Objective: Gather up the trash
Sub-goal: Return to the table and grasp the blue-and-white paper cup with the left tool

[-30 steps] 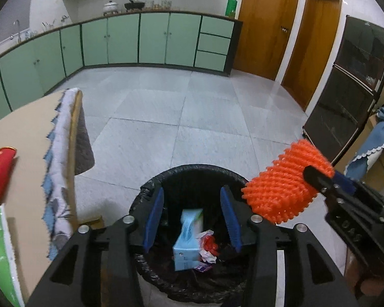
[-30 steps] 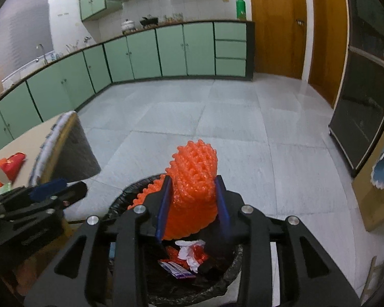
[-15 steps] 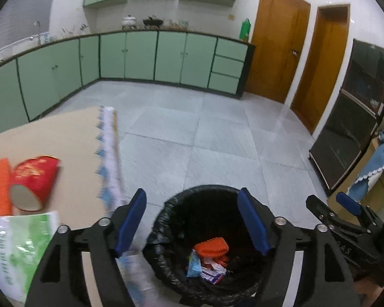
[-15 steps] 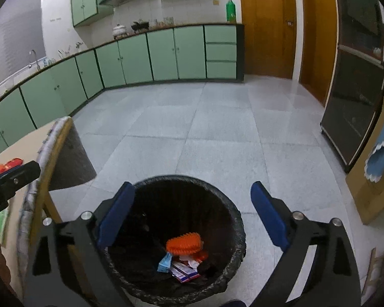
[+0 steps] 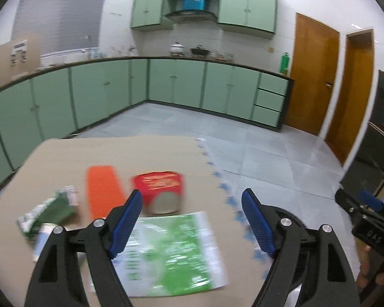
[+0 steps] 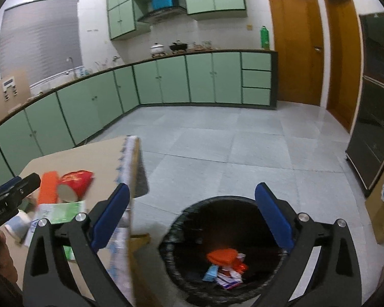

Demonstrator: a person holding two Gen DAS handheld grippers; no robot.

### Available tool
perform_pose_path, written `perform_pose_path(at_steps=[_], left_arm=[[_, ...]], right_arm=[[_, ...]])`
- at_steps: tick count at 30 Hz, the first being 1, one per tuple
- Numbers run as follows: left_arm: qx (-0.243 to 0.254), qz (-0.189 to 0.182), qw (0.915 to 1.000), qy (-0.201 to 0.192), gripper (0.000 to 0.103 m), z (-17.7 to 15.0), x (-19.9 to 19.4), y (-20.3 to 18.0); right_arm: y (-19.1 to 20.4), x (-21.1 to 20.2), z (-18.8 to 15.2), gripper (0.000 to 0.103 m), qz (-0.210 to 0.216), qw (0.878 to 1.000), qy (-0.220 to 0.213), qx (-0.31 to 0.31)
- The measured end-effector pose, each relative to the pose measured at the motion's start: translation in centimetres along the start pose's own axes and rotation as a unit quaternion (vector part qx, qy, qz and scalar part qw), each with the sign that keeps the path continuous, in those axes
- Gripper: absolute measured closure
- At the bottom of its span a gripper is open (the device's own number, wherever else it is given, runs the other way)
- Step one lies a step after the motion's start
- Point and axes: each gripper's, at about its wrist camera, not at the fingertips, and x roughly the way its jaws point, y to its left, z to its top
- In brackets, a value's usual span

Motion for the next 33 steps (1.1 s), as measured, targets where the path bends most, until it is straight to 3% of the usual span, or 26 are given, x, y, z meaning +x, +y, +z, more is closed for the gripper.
perform_pose_path(at_steps=[13, 21, 33], left_arm=[[-0.028, 0.099, 0.9946, 0.006, 0.025, -2.9, -3.0, 10.9], [-0.046, 0.114, 0.9918, 0.036, 0.025, -5.4, -2.4, 14.0], [-0.074, 0.102, 0.9884, 0.085, 0.025, -7.5, 0.0, 15.7]], right_arm=[[12.2, 0.7, -1.9, 0.008, 0.067, 0.997, 0.014, -0.047], [15.6, 1.6, -3.0, 0.008, 0.068, 0.995, 0.024, -0.068], [18.1, 2.4, -4.4, 0.008, 0.071, 0.991, 0.033, -0.110]])
